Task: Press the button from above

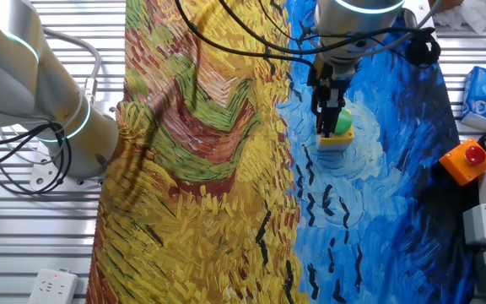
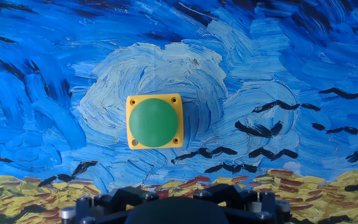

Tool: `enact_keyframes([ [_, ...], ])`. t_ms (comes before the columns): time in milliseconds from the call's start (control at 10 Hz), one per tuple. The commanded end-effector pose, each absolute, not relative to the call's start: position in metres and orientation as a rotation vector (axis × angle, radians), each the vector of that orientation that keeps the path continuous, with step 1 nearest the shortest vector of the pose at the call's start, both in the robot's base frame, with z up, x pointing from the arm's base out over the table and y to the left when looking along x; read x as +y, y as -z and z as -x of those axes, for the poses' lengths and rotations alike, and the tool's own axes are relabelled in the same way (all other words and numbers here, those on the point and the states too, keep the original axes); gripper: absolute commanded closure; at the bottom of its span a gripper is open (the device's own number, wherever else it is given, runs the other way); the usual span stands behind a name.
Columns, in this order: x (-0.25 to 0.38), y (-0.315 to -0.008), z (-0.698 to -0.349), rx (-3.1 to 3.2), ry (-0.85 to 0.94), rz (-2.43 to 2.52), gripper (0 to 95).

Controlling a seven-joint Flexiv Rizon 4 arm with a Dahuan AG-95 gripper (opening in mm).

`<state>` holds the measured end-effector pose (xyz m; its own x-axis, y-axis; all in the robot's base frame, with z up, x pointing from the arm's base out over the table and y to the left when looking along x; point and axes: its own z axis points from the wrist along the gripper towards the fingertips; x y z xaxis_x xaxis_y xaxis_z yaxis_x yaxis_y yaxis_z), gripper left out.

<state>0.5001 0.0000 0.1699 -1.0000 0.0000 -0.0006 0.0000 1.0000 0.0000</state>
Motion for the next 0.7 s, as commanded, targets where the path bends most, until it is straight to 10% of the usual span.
enact_keyframes([
  [100,0.0000,-0.1698,-0.5000,3.257,-0.140,0.122,95.0],
  [700,0.0000,-0.1698,-0.4999,3.256,-0.113,0.131,95.0],
])
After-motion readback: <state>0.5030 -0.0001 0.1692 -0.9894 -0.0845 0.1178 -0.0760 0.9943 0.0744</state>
